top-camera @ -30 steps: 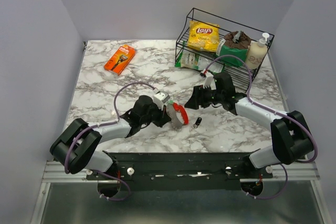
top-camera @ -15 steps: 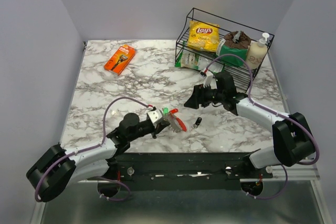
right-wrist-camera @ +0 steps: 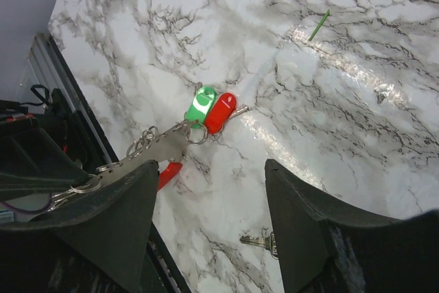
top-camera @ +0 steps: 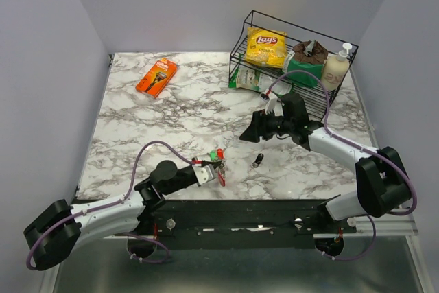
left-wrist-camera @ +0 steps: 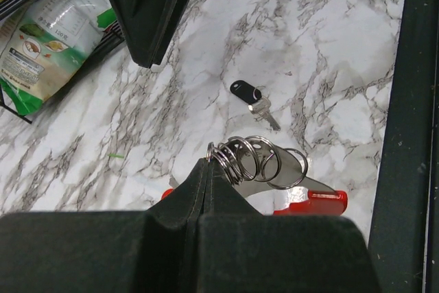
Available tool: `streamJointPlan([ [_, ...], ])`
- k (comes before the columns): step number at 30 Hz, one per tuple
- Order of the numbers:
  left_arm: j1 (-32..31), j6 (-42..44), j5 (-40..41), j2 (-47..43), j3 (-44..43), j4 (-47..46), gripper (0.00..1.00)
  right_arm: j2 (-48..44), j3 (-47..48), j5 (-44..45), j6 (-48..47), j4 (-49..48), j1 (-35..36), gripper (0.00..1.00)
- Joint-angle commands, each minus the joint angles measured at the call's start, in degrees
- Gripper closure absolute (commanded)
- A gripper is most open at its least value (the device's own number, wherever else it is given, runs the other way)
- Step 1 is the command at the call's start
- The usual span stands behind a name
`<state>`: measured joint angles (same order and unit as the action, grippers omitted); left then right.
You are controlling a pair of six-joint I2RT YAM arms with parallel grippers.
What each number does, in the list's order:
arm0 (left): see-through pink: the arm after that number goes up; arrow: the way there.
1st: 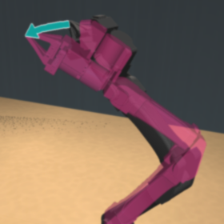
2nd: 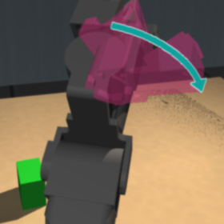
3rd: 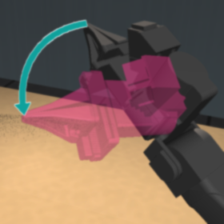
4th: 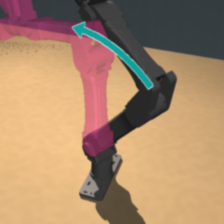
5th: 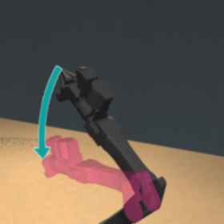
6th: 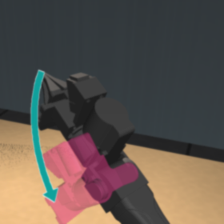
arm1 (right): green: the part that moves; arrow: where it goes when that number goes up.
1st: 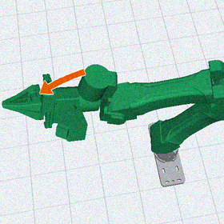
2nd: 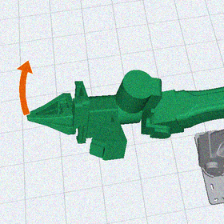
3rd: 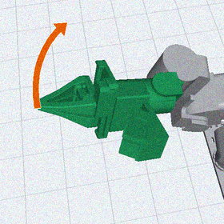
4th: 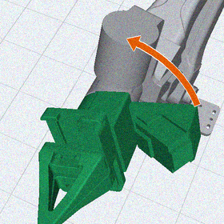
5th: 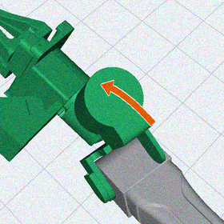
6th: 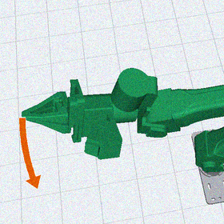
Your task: Put the keys on the keyring
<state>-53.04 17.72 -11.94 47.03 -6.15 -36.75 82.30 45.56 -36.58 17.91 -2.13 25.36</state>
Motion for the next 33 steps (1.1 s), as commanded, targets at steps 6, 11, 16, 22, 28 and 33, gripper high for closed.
streamJointPlan([
  [6,-0.7,2.0,5.3,3.1,-0.7,-2.2,1.00,1.0,1.5,-1.9,-0.8,-0.9,-0.4,0.28],
  [11,-0.7,-2.0,8.3,7.5,-3.3,-0.7,1.00,1.4,1.6,-2.5,-1.0,-0.8,-0.4,0.28],
  [16,-0.7,-5.1,10.8,14.8,-6.6,0.3,1.00,1.3,1.7,-3.0,-1.2,-0.3,-0.4,0.29],
  [22,-0.6,-8.2,12.8,25.7,-12.9,2.1,1.00,0.8,1.6,-2.2,-2.0,0.9,-0.5,0.28],
  [28,-0.6,-7.6,12.6,28.4,-15.2,1.2,1.00,-0.6,1.0,-1.0,-2.6,1.7,-0.4,0.28],
  [33,-0.6,-4.3,14.0,26.9,-16.1,2.4,1.00,-1.0,0.9,-0.6,-2.8,1.8,-0.4,0.28],
])
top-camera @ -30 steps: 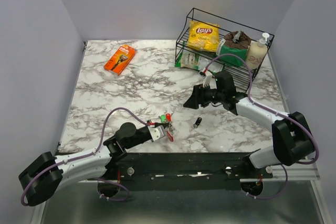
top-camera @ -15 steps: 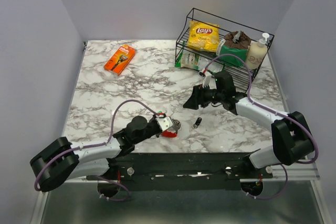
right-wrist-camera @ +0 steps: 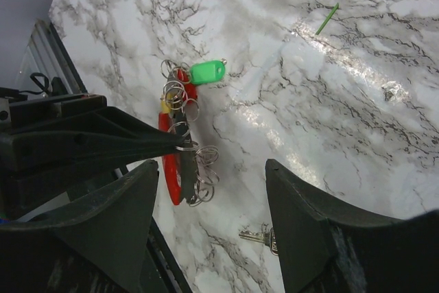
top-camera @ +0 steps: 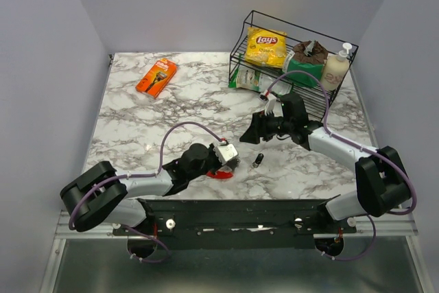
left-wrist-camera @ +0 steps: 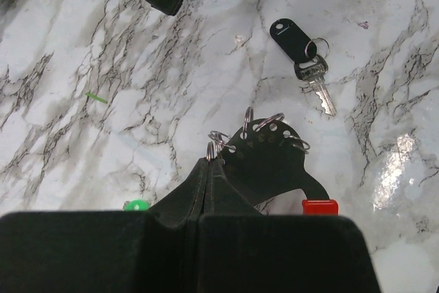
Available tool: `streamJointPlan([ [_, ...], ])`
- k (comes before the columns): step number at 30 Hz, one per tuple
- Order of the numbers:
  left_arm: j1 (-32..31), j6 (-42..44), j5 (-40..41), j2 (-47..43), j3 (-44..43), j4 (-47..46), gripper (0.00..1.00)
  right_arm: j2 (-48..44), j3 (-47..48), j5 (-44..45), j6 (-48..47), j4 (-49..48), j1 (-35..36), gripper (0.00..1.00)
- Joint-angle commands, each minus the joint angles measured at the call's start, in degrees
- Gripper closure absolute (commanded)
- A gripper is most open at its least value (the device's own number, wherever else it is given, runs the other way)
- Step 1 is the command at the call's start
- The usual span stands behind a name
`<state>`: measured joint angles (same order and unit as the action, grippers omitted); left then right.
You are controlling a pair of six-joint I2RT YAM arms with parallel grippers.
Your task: Put the keys on the keyring
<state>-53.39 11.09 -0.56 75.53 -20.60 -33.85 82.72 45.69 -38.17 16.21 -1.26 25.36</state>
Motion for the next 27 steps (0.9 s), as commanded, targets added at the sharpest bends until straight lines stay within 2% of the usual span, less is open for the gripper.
streamJointPlan([
  [1,-0.2,3.8,3.1,-2.1,-1.7,-0.6,1.00,-1.6,0.7,1.2,-1.1,0.9,-0.5,0.28],
  [10,-0.2,11.4,8.9,-4.0,-3.5,-4.5,1.00,-3.3,-0.1,2.9,-0.8,0.8,-0.4,0.28],
  [15,-0.3,7.9,9.3,-5.5,0.1,-6.9,1.00,-4.1,-1.0,3.5,-0.7,0.6,-0.4,0.28],
  [19,-0.4,7.4,16.4,-10.9,6.4,-18.3,1.00,-4.8,-1.5,1.4,-1.4,0.1,-0.4,0.28],
  [21,0.1,9.9,19.1,-11.6,4.7,-18.4,1.00,-5.5,-1.8,0.2,-2.1,-1.0,-0.4,0.27],
  [24,1.2,13.6,16.4,-10.9,2.0,-16.3,1.00,-6.5,-2.1,-0.2,-3.4,-1.3,-0.4,0.23],
  [27,1.4,11.9,15.2,-8.7,1.1,-17.3,1.00,-7.0,-2.4,0.6,-3.9,-1.2,-0.4,0.19],
])
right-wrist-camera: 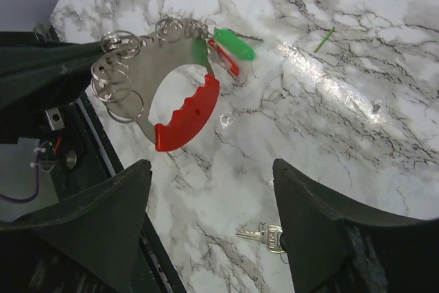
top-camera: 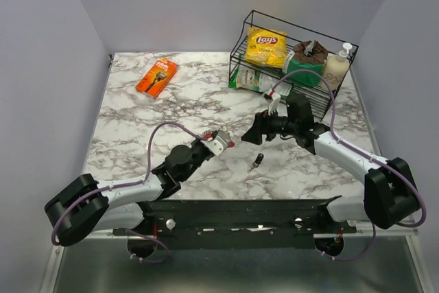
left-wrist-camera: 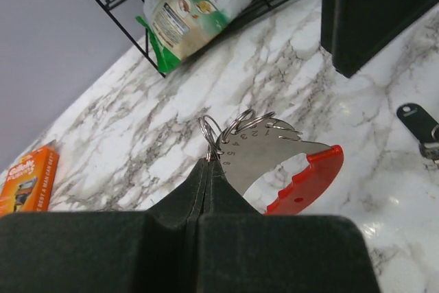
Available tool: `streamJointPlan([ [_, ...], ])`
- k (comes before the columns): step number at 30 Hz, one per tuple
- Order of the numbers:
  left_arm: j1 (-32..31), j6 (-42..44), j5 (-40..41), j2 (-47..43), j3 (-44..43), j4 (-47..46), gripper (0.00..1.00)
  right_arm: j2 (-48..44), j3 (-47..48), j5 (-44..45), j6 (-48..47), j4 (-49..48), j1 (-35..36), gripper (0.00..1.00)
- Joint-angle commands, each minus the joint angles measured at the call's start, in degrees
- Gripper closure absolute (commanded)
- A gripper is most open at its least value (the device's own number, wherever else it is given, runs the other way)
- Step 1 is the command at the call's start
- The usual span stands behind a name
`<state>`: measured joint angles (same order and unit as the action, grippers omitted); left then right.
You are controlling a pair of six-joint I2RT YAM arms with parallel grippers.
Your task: Put the keys on the keyring
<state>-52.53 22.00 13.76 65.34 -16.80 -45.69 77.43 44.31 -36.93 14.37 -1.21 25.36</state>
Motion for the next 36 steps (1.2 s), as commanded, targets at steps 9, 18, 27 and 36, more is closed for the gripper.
streamJointPlan([
  [9,0.5,-8.4,4.0,13.0,0.0,-27.1,1.00,-3.0,-3.1,1.9,-3.6,-1.5,-0.5,0.13],
  [18,-5.7,-18.0,7.8,19.0,7.4,-31.2,1.00,-4.0,-4.1,1.6,-4.3,-1.0,-0.4,0.13],
  [27,-12.1,-21.7,11.7,13.0,10.0,-21.8,1.00,-1.1,-4.0,-2.6,-4.6,-1.6,-0.3,0.11],
  [36,-13.5,-30.3,31.0,-2.9,8.1,-3.6,0.01,2.6,-1.8,-2.4,-3.9,-0.4,-0.3,0.10],
])
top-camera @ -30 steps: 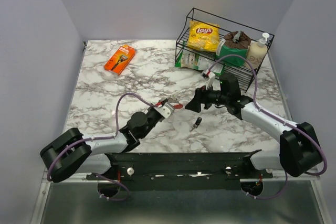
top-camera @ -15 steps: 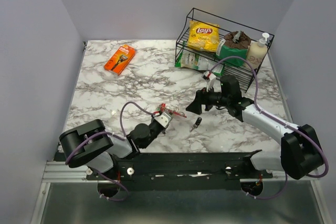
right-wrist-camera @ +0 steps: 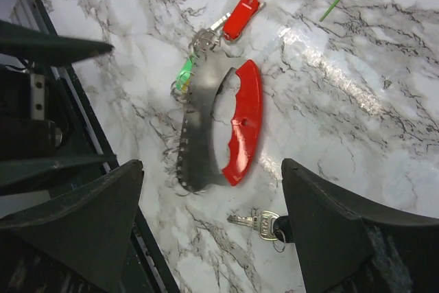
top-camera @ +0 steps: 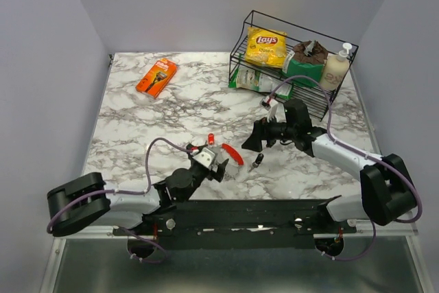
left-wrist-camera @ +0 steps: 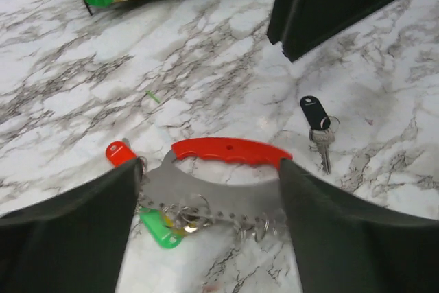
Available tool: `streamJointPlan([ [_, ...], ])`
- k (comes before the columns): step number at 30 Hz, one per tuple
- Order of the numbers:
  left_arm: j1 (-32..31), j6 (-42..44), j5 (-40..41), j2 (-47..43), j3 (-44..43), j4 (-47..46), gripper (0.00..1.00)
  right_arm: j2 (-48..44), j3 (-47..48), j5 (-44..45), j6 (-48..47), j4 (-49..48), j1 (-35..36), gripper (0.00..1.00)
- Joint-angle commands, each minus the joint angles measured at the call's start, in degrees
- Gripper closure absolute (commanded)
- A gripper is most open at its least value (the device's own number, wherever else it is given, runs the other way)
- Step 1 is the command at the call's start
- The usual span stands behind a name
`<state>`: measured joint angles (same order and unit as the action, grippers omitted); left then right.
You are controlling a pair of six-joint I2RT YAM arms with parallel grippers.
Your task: Put the keys on the keyring
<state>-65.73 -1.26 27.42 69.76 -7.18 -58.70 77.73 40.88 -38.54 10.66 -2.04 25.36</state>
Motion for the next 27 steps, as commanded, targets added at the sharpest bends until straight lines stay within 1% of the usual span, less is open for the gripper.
streamJointPlan([
  [1,-0.2,-9.7,20.9,-9.3,-1.9,12.3,0.01,2.7,2.1,-0.7,-0.2,0.6,-0.2,0.09],
  [2,-0.1,-14.9,23.8,-13.7,-2.4,15.9,0.01,3.1,2.9,-0.1,-0.3,1.2,-0.2,0.09],
  [3,0.8,-16.4,25.8,-15.8,-3.5,21.8,0.01,4.3,3.5,0.4,-0.3,1.8,-0.2,0.09],
  [4,1.8,-17.3,25.1,-17.9,-4.2,24.6,0.01,4.9,4.1,0.7,-0.5,1.9,-0.1,0.09],
  [5,3.1,-20.3,23.9,-21.2,-5.2,31.5,0.01,5.7,4.6,1.3,-0.7,3.9,0.0,0.09],
  [6,4.5,-22.0,22.7,-22.4,-7.7,35.0,0.01,6.2,5.7,1.6,-0.7,4.2,0.3,0.09],
  [7,8.7,-24.4,18.7,-23.2,-9.2,38.8,0.01,7.3,6.2,1.7,-0.6,4.6,0.6,0.09],
  [8,11.0,-26.1,15.9,-23.6,-10.6,44.8,0.01,7.9,6.7,2.0,-0.6,5.1,0.9,0.09],
  [9,13.8,-29.2,12.6,-23.3,-13.6,47.4,0.01,8.4,7.9,2.4,-0.6,5.5,1.3,0.09],
  [10,17.6,-30.5,7.8,-22.7,-15.0,49.8,0.01,9.4,8.7,2.9,-0.6,6.1,1.9,0.10],
  [11,19.6,-31.1,5.2,-20.5,-16.4,53.3,0.01,10.1,9.4,4.3,-0.9,7.6,2.3,0.10],
  [13,22.1,-31.1,0.4,-17.3,-20.6,56.0,0.01,11.2,11.7,6.0,-1.2,9.2,3.2,0.11],
  [14,24.5,-30.9,-4.7,-13.0,-22.2,58.6,0.01,12.3,12.2,7.7,-1.8,11.2,3.5,0.11],
  [15,25.5,-31.3,-6.5,-10.5,-26.0,61.2,0.01,12.7,12.9,8.3,-2.0,11.8,3.8,0.13],
  [16,26.6,-31.3,-9.3,-8.1,-28.0,63.2,0.01,13.0,13.6,8.9,-2.3,12.6,4.4,0.13],
  [17,28.3,-31.0,-14.3,-3.1,-29.8,66.6,0.01,13.3,13.9,10.4,-2.7,14.0,4.9,0.14],
  [18,28.8,-31.0,-16.5,-0.7,-32.9,67.7,0.01,13.4,14.0,10.9,-2.9,14.6,5.3,0.15],
  [20,29.0,-29.9,-19.6,3.8,-34.3,68.5,0.01,13.4,14.7,12.3,-3.4,16.6,6.4,0.15],
  [21,29.1,-29.5,-22.2,4.4,-34.5,67.6,0.01,13.0,14.7,12.5,-4.0,17.2,6.8,0.17],
  [23,29.2,-29.5,-23.7,4.9,-33.8,65.6,0.01,12.2,14.6,12.3,-4.5,18.9,7.7,0.18],
  [27,30.0,-28.6,-26.1,4.7,-32.9,64.5,0.01,8.8,11.9,11.2,-5.9,20.3,10.3,0.22],
])
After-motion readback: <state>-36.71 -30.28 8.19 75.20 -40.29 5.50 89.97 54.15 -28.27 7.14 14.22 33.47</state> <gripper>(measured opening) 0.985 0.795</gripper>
